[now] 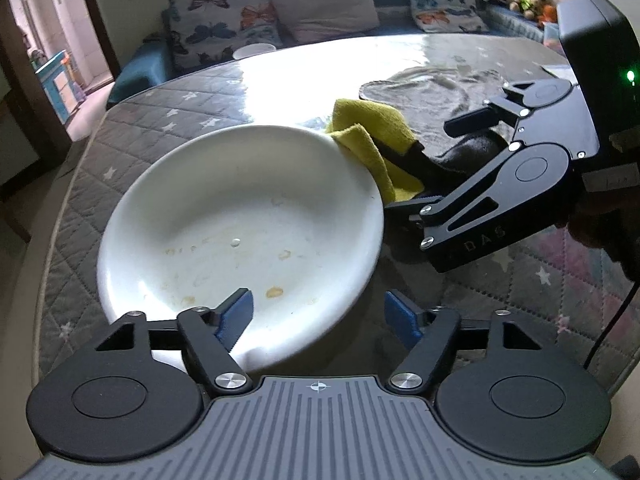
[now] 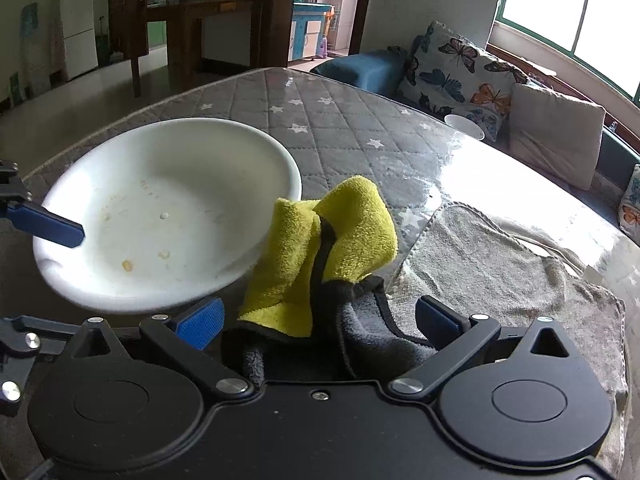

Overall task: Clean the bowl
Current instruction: 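Grasp the white bowl rim with the left tool while the right tool lifts the cloth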

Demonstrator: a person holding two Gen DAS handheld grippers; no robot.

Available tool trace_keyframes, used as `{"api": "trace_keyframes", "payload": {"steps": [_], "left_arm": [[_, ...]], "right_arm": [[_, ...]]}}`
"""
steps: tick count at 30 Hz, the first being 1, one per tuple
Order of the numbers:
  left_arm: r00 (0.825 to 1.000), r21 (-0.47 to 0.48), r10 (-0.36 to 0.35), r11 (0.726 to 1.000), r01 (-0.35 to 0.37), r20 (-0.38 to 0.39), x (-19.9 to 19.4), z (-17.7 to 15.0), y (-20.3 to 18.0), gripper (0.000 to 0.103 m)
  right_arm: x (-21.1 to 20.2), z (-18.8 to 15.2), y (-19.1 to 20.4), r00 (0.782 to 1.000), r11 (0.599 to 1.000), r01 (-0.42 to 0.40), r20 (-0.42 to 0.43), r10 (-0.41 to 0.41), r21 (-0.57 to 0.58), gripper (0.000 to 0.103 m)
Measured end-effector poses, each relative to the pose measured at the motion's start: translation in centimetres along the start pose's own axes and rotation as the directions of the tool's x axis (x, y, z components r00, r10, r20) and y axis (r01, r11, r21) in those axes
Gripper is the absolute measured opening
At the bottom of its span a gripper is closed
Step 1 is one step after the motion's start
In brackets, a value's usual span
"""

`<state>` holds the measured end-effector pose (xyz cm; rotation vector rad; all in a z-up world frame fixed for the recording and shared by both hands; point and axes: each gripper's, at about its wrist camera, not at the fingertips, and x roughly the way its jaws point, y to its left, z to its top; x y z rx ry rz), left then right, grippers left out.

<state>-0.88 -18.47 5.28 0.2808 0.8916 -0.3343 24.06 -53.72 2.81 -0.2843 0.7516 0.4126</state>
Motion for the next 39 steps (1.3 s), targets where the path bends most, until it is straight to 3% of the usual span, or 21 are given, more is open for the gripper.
{"api": "trace_keyframes", "payload": {"steps": [5, 9, 13, 20, 32, 39], "left_arm": [[0.999, 0.020, -0.017, 1.000, 0.018, -0.028, 1.3, 0.2, 0.1, 0.056], [0.998, 0.022, -0.034, 0.999, 0.035, -0.045, 2.0, 0.4, 0.4, 0.047], [0.996, 0.021, -0.065, 0.998, 0.067, -0.061, 2.8, 0.6, 0.6, 0.040], [0.994, 0.037, -0.094, 0.995, 0.096, -0.064, 3.5, 0.9, 0.6, 0.039], [0.990, 0.055, -0.122, 0.991, 0.126, -0.071, 3.7, 1.7, 0.2, 0.036], [0.988, 0.077, -0.139, 0.986, 0.145, -0.070, 3.9, 2.3, -0.1, 0.034]], "right_arm": [[0.6, -0.2, -0.4, 1.000, 1.000, -0.022, -0.021, 0.023, 0.007, 0.098], [1.1, -0.3, -0.5, 0.997, 0.998, -0.060, -0.038, 0.061, 0.027, 0.088], [1.6, -0.6, -0.6, 0.995, 0.996, -0.084, -0.058, 0.086, 0.043, 0.086], [0.7, -0.2, -0.6, 0.994, 0.995, -0.098, -0.041, 0.099, 0.030, 0.074], [0.3, 0.6, -0.9, 0.990, 0.991, -0.130, -0.047, 0.131, 0.010, 0.072], [1.4, -0.1, -1.2, 0.991, 0.991, -0.128, -0.046, 0.129, 0.029, 0.062]]}}
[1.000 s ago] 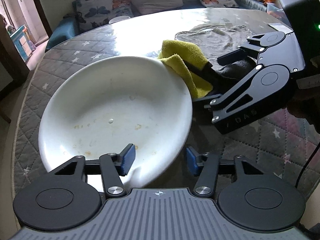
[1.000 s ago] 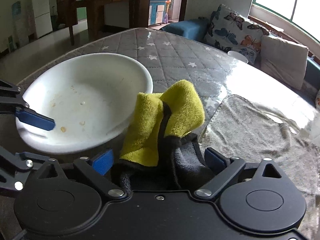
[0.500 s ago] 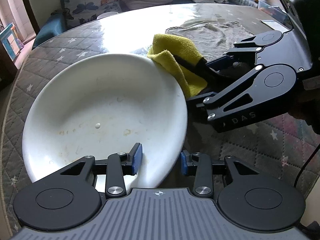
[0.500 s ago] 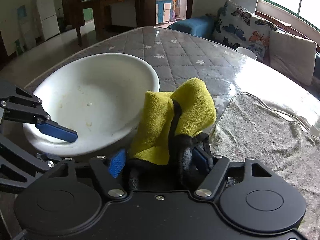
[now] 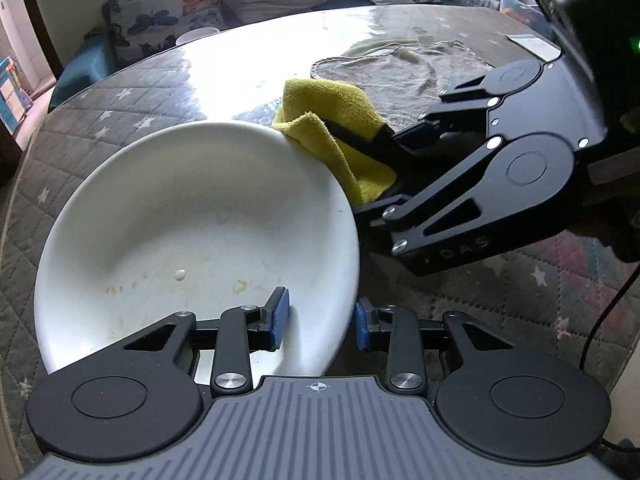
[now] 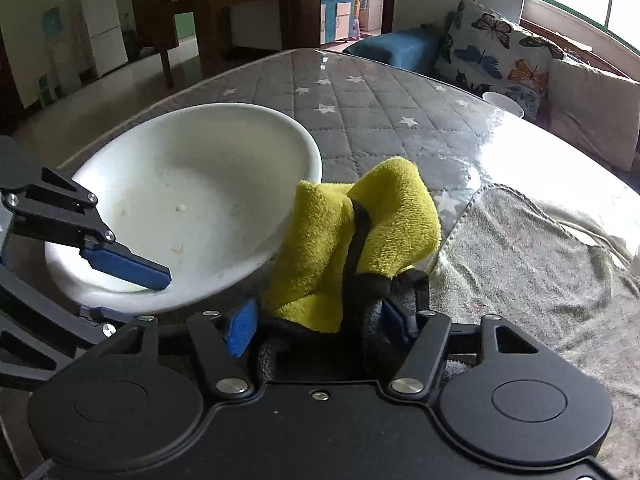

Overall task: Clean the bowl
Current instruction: 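Grasp the white bowl rim with the left tool while the right tool lifts the cloth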

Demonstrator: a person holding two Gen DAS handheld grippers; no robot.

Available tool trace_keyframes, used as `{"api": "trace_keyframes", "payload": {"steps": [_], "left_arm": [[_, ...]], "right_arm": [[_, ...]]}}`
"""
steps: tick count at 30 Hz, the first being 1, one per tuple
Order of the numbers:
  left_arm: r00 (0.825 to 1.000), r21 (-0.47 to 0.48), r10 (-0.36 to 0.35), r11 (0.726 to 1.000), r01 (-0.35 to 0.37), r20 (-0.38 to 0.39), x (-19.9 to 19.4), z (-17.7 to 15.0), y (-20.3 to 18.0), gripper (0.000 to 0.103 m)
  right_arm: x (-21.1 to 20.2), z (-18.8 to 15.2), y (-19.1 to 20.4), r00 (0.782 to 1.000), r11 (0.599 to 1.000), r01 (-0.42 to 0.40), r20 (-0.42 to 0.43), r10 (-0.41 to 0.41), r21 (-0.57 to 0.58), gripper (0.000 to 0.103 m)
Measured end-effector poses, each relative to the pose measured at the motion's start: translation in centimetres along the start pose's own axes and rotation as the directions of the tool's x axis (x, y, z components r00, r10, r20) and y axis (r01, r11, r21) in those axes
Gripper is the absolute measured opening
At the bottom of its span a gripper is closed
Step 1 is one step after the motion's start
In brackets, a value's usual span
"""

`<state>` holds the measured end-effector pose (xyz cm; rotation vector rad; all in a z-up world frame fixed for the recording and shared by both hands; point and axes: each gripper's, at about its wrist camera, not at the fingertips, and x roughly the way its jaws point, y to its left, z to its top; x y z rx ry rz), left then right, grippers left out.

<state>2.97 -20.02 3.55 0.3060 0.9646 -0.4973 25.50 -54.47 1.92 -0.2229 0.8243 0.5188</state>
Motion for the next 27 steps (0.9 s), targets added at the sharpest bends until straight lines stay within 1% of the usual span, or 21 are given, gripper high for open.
{"api": "trace_keyframes", "payload": {"steps": [3, 9, 10, 11, 13, 15, 18, 27], "left_arm": [[1.000, 0.004, -0.009, 1.000, 0.009, 0.002, 0.2, 0.1, 0.2, 0.034], [1.000, 0.003, -0.013, 1.000, 0.013, 0.000, 0.5, 0.6, 0.1, 0.034], [1.000, 0.007, -0.011, 1.000, 0.011, 0.004, 0.5, 0.6, 0.0, 0.034], [1.000, 0.012, -0.009, 1.000, 0.008, 0.008, 0.5, 0.6, 0.0, 0.033], [1.000, 0.037, -0.006, 0.999, 0.006, 0.020, 0.6, 0.5, -0.2, 0.032], [1.000, 0.040, -0.009, 0.999, 0.008, 0.025, 0.5, 0.5, -0.2, 0.031], [0.999, 0.045, -0.008, 0.999, 0.006, 0.032, 0.4, 0.4, -0.2, 0.030], [0.999, 0.056, -0.013, 0.998, 0.011, 0.034, -0.1, 0.0, -0.1, 0.028]], "right_arm": [[0.0, -0.2, 0.2, 1.000, 1.000, 0.014, 0.013, -0.014, -0.003, 0.059], [0.2, -0.7, 0.6, 0.998, 0.999, 0.038, 0.041, -0.037, -0.016, 0.058], [0.2, -0.7, 0.7, 0.998, 0.999, 0.043, 0.046, -0.042, -0.015, 0.056], [0.1, -0.8, 0.9, 0.997, 0.999, 0.050, 0.056, -0.049, -0.020, 0.052], [0.0, -0.8, 0.9, 0.997, 0.999, 0.048, 0.063, -0.047, -0.025, 0.050], [-0.2, -0.8, 0.6, 0.997, 0.999, 0.047, 0.069, -0.046, -0.021, 0.042], [-0.7, -0.8, 0.5, 0.996, 0.999, 0.048, 0.080, -0.046, -0.024, 0.038], [-1.6, -1.5, 1.2, 0.996, 0.999, 0.034, 0.083, -0.031, -0.034, 0.036]]}}
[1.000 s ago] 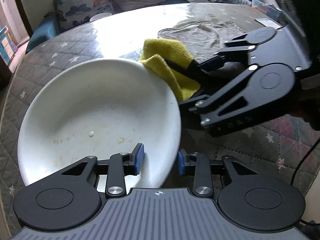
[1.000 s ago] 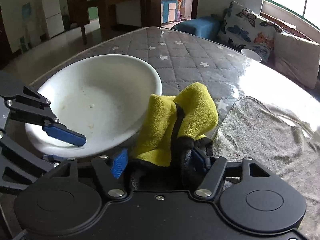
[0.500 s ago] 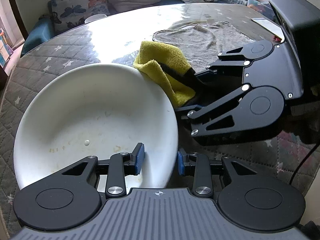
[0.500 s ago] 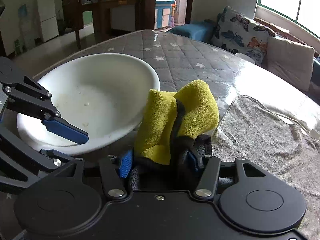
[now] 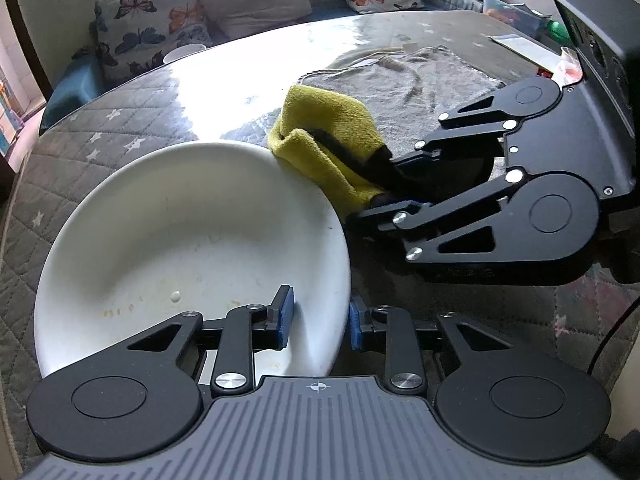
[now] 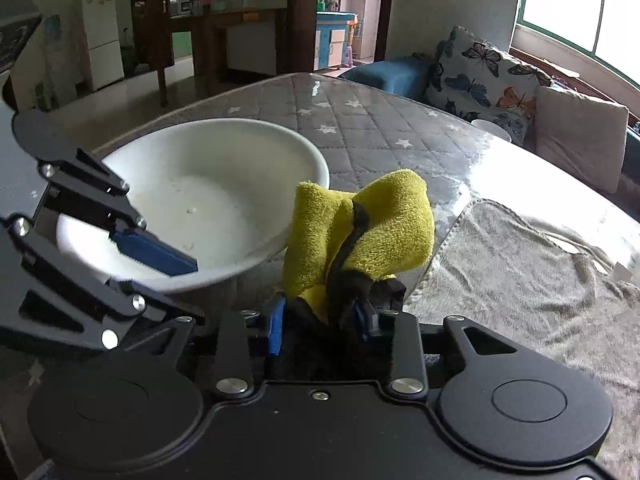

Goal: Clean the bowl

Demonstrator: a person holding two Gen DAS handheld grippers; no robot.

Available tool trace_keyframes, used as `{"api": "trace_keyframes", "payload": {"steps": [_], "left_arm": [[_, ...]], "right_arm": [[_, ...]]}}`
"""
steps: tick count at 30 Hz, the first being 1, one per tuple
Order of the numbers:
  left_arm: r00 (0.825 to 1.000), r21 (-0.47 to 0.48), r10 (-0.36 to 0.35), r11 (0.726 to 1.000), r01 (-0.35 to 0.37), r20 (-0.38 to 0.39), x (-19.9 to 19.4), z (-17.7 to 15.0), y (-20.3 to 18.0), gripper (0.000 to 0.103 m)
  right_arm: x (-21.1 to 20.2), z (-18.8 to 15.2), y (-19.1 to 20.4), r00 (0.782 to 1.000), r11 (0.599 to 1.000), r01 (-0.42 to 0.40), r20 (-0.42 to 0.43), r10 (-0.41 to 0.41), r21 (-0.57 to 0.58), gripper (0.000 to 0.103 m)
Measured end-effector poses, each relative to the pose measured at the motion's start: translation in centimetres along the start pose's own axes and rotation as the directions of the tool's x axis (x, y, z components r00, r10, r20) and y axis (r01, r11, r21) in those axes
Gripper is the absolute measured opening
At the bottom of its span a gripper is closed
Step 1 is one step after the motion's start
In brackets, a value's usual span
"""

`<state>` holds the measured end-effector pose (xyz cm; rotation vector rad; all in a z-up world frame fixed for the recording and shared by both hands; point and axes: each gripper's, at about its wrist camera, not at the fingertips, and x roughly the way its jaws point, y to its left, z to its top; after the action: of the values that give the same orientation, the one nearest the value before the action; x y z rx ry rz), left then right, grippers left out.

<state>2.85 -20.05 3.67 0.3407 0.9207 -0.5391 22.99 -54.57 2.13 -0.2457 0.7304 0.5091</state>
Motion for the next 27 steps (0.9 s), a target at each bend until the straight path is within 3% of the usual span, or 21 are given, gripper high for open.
{"api": "trace_keyframes", "payload": {"steps": [7, 27], "left_arm": [[1.000, -0.029, -0.018, 0.999, 0.019, 0.014, -1.1, -0.2, 0.8, 0.027], [0.999, 0.032, -0.033, 0.999, 0.033, 0.006, -2.7, -1.5, 1.4, 0.024]], "right_arm": [[-1.2, -0.7, 1.7, 1.000, 0.999, -0.030, 0.001, 0.030, -0.035, 0.036], [-1.7, -0.8, 4.2, 0.988, 0.969, -0.150, 0.013, 0.156, -0.198, 0.036]]}}
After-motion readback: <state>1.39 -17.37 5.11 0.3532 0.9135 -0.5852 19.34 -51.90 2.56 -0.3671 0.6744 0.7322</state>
